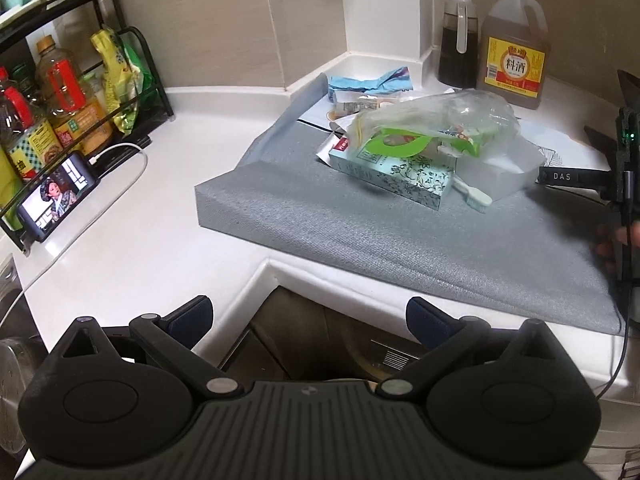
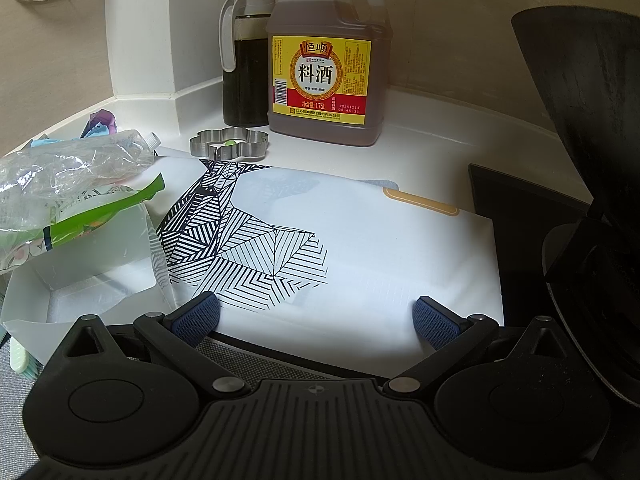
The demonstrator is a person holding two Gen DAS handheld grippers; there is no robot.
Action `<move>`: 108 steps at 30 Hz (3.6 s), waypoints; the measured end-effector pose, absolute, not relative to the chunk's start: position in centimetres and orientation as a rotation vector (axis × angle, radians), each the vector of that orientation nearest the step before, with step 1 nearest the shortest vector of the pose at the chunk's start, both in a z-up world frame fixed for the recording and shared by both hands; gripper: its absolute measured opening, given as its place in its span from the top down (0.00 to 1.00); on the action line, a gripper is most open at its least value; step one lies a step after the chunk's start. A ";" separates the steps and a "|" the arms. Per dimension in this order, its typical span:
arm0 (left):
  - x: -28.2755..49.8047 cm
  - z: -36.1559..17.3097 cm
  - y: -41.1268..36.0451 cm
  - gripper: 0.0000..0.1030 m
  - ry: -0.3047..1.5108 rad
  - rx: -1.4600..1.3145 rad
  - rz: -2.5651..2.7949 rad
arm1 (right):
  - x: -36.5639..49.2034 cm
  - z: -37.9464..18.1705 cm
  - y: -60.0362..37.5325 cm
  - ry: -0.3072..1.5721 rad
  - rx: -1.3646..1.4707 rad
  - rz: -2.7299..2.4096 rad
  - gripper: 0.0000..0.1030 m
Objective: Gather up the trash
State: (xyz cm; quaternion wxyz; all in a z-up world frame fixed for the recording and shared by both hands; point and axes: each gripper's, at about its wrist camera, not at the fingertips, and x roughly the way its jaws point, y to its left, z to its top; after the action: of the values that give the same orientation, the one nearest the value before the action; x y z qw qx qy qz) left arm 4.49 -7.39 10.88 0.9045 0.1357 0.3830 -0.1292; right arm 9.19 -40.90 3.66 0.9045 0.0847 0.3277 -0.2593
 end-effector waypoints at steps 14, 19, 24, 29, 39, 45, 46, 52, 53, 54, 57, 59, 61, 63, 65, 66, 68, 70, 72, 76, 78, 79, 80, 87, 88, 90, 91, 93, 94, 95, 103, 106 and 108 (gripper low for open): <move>-2.3 13.5 -3.3 0.00 0.735 0.272 -0.270 | -7.6 12.9 -28.2 0.344 0.020 -0.222 0.00; -6.8 16.2 -1.7 0.00 0.714 0.242 -0.359 | -14.4 17.3 -24.9 0.219 -0.042 -0.147 0.00; -11.1 19.7 -0.8 0.00 0.595 0.220 -0.403 | -18.9 23.9 -25.3 0.141 0.168 -0.012 0.00; -14.0 21.6 -0.3 0.00 0.508 0.233 -0.407 | -21.4 29.5 -26.6 0.077 0.258 0.026 0.00; -12.8 17.5 -1.2 0.00 0.569 0.259 -0.355 | -19.0 22.4 -24.5 0.267 0.240 -0.082 0.00; -10.2 15.1 -0.7 0.00 0.614 0.204 -0.331 | -18.1 18.1 -25.0 0.285 0.258 -0.031 0.00; -9.8 14.9 -0.6 0.00 0.619 0.208 -0.322 | -17.8 17.8 -25.3 0.276 0.273 -0.027 0.00; -7.8 13.7 -0.7 0.00 0.652 0.222 -0.293 | -14.9 16.2 -26.6 0.355 0.370 0.010 0.00; -7.4 13.5 -0.9 0.00 0.656 0.225 -0.286 | -14.6 16.0 -26.4 0.361 0.340 -0.015 0.00; -7.1 13.3 -1.2 0.00 0.661 0.231 -0.279 | -14.4 16.0 -26.1 0.360 0.304 -0.042 0.00; -5.9 12.6 -1.8 0.00 0.684 0.247 -0.265 | -13.6 15.3 -25.4 0.368 0.217 -0.104 0.00; -5.1 12.1 -2.3 0.00 0.699 0.254 -0.264 | -13.1 14.8 -25.2 0.382 0.194 -0.116 0.00; -4.5 11.6 -2.9 0.00 0.716 0.258 -0.260 | -12.8 14.4 -25.2 0.397 0.185 -0.114 0.00; -3.9 11.1 -3.4 0.00 0.733 0.259 -0.261 | -12.5 14.0 -25.2 0.411 0.177 -0.115 0.00; -3.5 10.7 -3.9 0.00 0.746 0.261 -0.264 | -12.4 13.9 -25.4 0.420 0.175 -0.123 0.00; -3.4 10.5 -4.1 0.00 0.749 0.265 -0.267 | -12.3 13.9 -25.5 0.421 0.175 -0.127 0.00; -3.3 10.2 -4.6 0.00 0.753 0.275 -0.271 | -12.2 13.8 -25.7 0.424 0.178 -0.137 0.00; -3.1 10.0 -4.9 0.00 0.759 0.285 -0.268 | -12.0 13.7 -26.1 0.428 0.190 -0.144 0.00; -2.9 9.9 -5.1 0.00 0.764 0.285 -0.263 | -11.8 13.4 -26.3 0.438 0.205 -0.145 0.00; -2.7 9.7 -5.0 0.00 0.777 0.283 -0.261 | -11.3 12.9 -26.5 0.460 0.226 -0.131 0.00; -2.7 9.6 -5.1 0.00 0.779 0.288 -0.258 | -11.2 12.8 -26.3 0.465 0.221 -0.125 0.00; -2.7 9.5 -5.1 0.00 0.781 0.292 -0.257 | -11.1 12.7 -26.3 0.466 0.218 -0.123 0.00; -2.7 9.5 -5.2 0.00 0.782 0.294 -0.255 | -11.1 12.7 -26.2 0.468 0.215 -0.122 0.00; -2.9 9.2 -5.8 0.00 0.797 0.298 -0.280 | -10.8 12.5 -26.4 0.474 0.213 -0.120 0.00; -2.9 9.2 -5.8 0.00 0.802 0.298 -0.286 | -10.7 12.5 -26.5 0.473 0.209 -0.121 0.00; -3.0 9.0 -6.0 0.00 0.807 0.300 -0.292 | -10.6 12.5 -26.6 0.471 0.206 -0.125 0.00; -3.0 8.9 -6.1 0.00 0.808 0.304 -0.291 | -10.5 12.5 -26.6 0.471 0.207 -0.127 0.00; -2.9 8.8 -6.3 0.00 0.811 0.310 -0.287 | -10.3 12.3 -26.7 0.475 0.209 -0.126 0.00; -2.9 8.8 -6.3 0.00 0.814 0.310 -0.287 | -10.2 12.2 -26.7 0.477 0.208 -0.123 0.00; -2.8 8.7 -6.4 0.00 0.817 0.310 -0.286 | -10.1 12.1 -26.8 0.479 0.206 -0.120 0.00; -2.4 8.2 -6.9 0.00 0.839 0.329 -0.278 | -8.9 10.7 -26.9 0.512 0.212 -0.113 0.00; -2.3 7.9 -7.0 0.00 0.846 0.335 -0.273 | -8.6 10.1 -27.0 0.523 0.213 -0.109 0.00; -2.2 7.8 -6.9 0.00 0.852 0.337 -0.268 | -8.2 9.8 -27.2 0.530 0.212 -0.110 0.00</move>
State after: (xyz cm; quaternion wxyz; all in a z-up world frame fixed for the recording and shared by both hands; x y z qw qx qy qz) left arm -2.18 -6.88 7.80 0.8883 0.1621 0.4099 -0.1291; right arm -8.23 -27.24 9.79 0.9581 0.1045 0.2613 -0.0541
